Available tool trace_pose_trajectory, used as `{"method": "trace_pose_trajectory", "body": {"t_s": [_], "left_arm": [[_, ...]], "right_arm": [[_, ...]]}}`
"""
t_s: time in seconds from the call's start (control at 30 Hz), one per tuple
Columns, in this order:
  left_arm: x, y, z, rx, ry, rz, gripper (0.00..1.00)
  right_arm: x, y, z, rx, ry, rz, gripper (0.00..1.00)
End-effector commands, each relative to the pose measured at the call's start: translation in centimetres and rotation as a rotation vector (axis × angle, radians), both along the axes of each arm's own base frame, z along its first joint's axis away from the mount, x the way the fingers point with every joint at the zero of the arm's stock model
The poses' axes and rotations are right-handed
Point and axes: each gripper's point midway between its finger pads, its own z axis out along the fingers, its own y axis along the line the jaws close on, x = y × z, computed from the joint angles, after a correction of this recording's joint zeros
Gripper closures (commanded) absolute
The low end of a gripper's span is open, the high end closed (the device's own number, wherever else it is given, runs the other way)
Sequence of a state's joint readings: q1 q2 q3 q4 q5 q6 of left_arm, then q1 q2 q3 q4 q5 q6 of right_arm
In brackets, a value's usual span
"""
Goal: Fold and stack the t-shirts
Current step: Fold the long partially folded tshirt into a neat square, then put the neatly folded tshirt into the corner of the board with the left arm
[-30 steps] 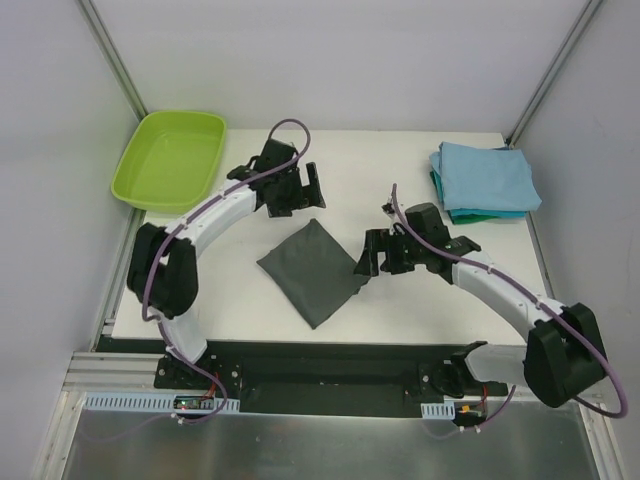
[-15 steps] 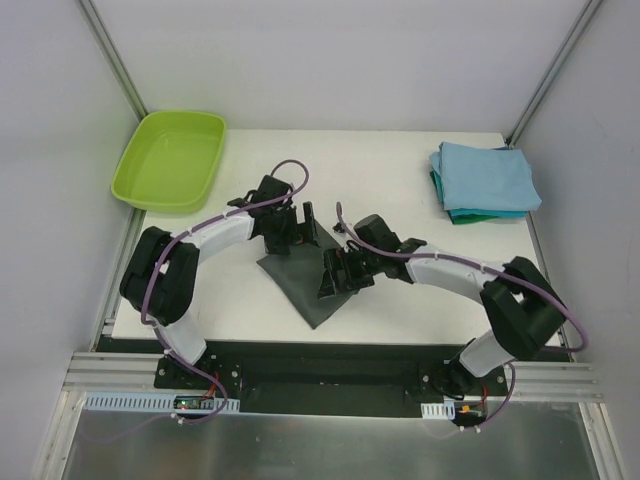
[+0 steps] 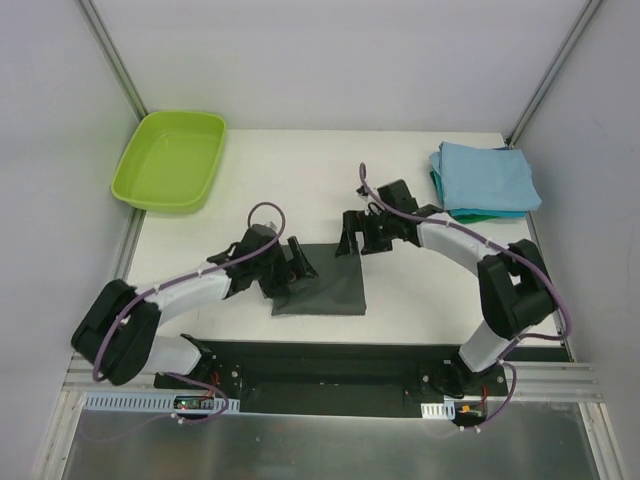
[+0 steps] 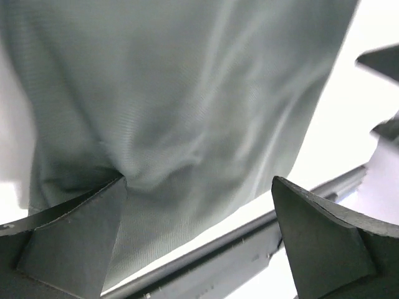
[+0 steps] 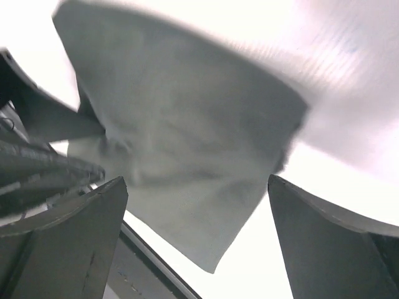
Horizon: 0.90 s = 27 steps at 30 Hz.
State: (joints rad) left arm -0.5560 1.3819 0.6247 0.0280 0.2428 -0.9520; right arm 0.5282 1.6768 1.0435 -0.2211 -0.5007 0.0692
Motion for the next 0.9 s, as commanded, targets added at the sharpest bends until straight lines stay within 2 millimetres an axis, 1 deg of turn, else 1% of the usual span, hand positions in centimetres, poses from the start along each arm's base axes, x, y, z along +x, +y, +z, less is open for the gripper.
{"method": "trace_pose_trajectory", "body": {"t_s": [0.0,0.07,0.13,0.17,0.2,0.23,0.27,0.33,0.4,0.47,0.5,0.57,0.6,0.63,0.67,0.77,0.87], "left_arm": [[-1.1,-0.1,3.5,-0.077,-0.091,0.09,0.01],[-0.6,0.8,4.5,-0.048,-0.154,0.109,0.01],[0.0,2.0,5.1,0.013,-0.194,0.138,0.01],[0.1,2.3,5.4,0.034,-0.204,0.133,0.01],[0.4,2.9,5.5,0.075,-0.216,0.145,0.01],[0.4,3.3,5.4,0.102,-0.22,0.139,0.01],[0.7,3.4,5.4,0.117,-0.232,0.126,0.01],[1.3,3.2,5.7,0.134,-0.246,0.094,0.01],[2.4,2.4,6.4,0.151,-0.272,0.045,0.01],[3.6,1.8,6.6,0.171,-0.281,0.019,0.01],[4.1,1.7,6.3,0.19,-0.282,0.01,0.01],[5.1,1.9,5.3,0.205,-0.246,0.018,0.01],[5.0,1.7,4.6,0.184,-0.208,0.001,0.01],[5.2,1.8,4.2,0.176,-0.188,-0.004,0.01],[5.3,2.0,3.4,0.186,-0.171,-0.01,0.01],[5.2,2.9,1.0,0.228,-0.116,-0.019,0.01],[5.3,3.3,-0.8,0.24,-0.111,-0.026,0.01]], "right_arm": [[1.3,-3.3,8.1,-0.086,-0.275,-0.038,0.04],[1.5,-6.1,10.0,-0.14,-0.369,-0.174,0.04],[1.3,-8.4,11.0,-0.149,-0.429,-0.305,0.04],[1.1,-9.4,11.1,-0.148,-0.45,-0.365,0.04],[0.9,-10.3,10.4,-0.155,-0.457,-0.414,0.04],[0.5,-10.5,10.0,-0.14,-0.466,-0.425,0.04],[0.1,-10.4,9.7,-0.128,-0.461,-0.412,0.04],[-1.6,-9.2,8.5,-0.088,-0.386,-0.334,0.04],[-2.9,-8.0,7.2,-0.05,-0.285,-0.291,0.04],[-3.6,-6.8,5.8,-0.045,-0.213,-0.267,0.04],[-3.7,-6.3,5.1,-0.052,-0.193,-0.259,0.04],[-4.0,-5.6,3.5,-0.092,-0.138,-0.255,0.04],[-4.0,-5.2,2.5,-0.121,-0.108,-0.253,0.04],[-4.0,-5.1,2.1,-0.143,-0.096,-0.272,0.03],[-3.8,-5.0,1.1,-0.174,-0.077,-0.281,0.02],[-3.7,-3.9,-0.4,-0.195,-0.041,-0.284,0.01],[-3.4,-3.8,-1.6,-0.245,-0.034,-0.301,0.03]]}}
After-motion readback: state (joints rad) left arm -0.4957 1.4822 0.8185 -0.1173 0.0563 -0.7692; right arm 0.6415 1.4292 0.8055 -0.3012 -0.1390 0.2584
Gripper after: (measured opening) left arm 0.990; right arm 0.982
